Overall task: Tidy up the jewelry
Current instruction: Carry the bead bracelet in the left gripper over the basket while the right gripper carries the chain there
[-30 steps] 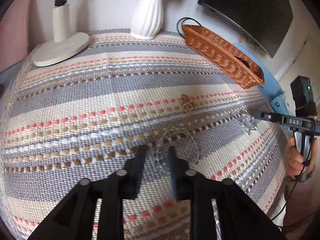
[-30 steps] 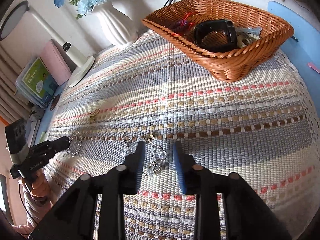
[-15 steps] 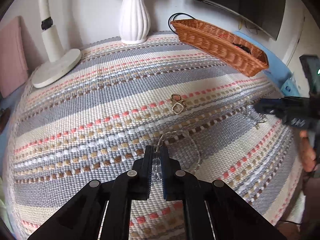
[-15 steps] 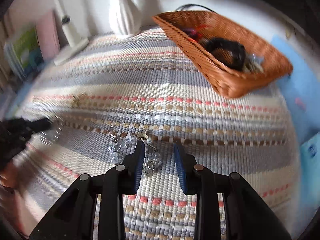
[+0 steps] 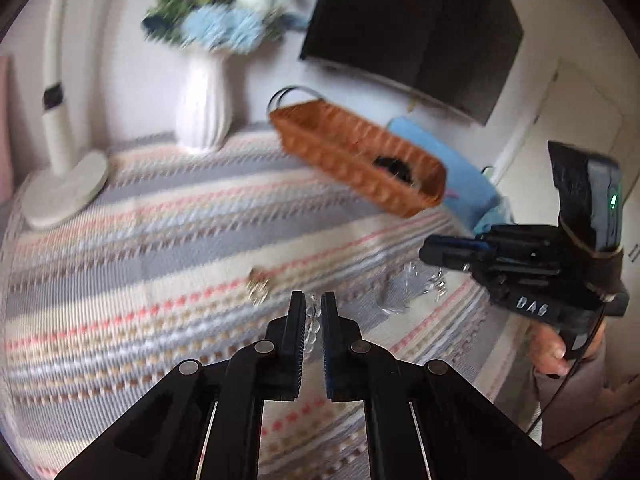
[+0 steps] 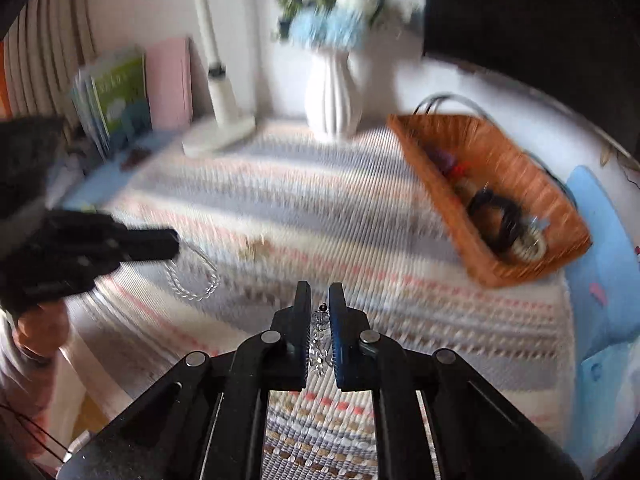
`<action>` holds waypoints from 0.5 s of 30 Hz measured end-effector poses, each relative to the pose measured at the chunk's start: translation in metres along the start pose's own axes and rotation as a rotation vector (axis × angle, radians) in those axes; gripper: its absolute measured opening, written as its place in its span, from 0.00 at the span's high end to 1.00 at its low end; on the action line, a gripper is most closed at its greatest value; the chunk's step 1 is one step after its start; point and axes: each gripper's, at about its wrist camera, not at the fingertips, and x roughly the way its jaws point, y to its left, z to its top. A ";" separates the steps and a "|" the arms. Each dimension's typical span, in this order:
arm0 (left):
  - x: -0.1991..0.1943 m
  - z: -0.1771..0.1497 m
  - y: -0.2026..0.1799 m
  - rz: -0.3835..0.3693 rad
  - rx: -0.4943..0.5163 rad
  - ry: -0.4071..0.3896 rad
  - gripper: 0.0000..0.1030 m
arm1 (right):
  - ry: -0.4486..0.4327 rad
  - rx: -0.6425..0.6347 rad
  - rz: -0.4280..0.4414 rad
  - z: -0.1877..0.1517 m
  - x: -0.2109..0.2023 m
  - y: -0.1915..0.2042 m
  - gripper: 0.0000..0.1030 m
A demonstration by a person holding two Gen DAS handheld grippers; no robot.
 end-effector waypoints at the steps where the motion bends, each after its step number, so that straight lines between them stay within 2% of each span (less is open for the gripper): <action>1: 0.000 0.007 -0.005 -0.002 0.014 -0.005 0.93 | -0.023 0.017 0.002 0.006 -0.009 -0.006 0.89; 7: 0.006 0.051 -0.033 -0.019 0.103 -0.040 0.93 | -0.110 0.127 -0.090 0.032 -0.043 -0.060 0.89; 11: 0.016 0.089 -0.054 -0.041 0.168 -0.071 0.93 | -0.156 0.240 -0.159 0.047 -0.061 -0.114 0.89; 15: 0.031 0.132 -0.078 -0.069 0.211 -0.110 0.93 | -0.160 0.393 -0.131 0.064 -0.055 -0.172 0.89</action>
